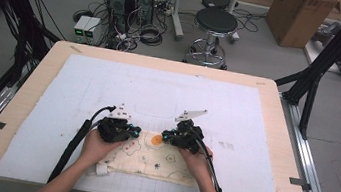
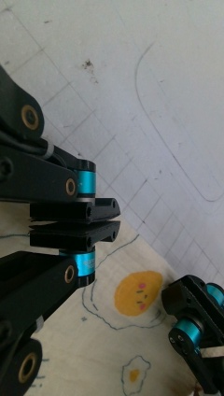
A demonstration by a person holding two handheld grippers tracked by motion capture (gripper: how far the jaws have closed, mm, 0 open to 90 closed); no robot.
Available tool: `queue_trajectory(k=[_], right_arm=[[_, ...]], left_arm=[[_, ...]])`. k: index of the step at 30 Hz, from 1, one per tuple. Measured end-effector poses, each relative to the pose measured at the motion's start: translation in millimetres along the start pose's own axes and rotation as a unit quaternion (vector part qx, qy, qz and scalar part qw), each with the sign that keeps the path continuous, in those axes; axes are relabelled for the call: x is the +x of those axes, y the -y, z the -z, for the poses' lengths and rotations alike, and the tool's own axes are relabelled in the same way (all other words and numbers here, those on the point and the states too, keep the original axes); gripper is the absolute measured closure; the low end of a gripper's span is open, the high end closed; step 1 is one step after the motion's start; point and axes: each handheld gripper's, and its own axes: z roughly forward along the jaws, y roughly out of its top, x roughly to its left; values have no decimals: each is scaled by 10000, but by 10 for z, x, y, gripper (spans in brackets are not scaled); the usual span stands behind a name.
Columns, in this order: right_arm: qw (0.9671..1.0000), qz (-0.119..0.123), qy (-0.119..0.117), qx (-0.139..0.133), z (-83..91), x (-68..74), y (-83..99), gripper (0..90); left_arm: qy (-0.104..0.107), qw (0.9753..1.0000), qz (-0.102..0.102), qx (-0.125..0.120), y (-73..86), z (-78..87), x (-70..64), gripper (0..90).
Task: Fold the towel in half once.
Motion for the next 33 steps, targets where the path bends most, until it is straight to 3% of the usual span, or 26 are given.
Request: queue_trajectory(k=[6,33], right_arm=[[9999,-4,48,101,-28,-18,16,831],[9997,-33,127,228,21,-54,83,832]], left_arm=[[-46,9998,-75,160,18,-10,25,866],[-178,9991,-237,305,50,46,85,863]])
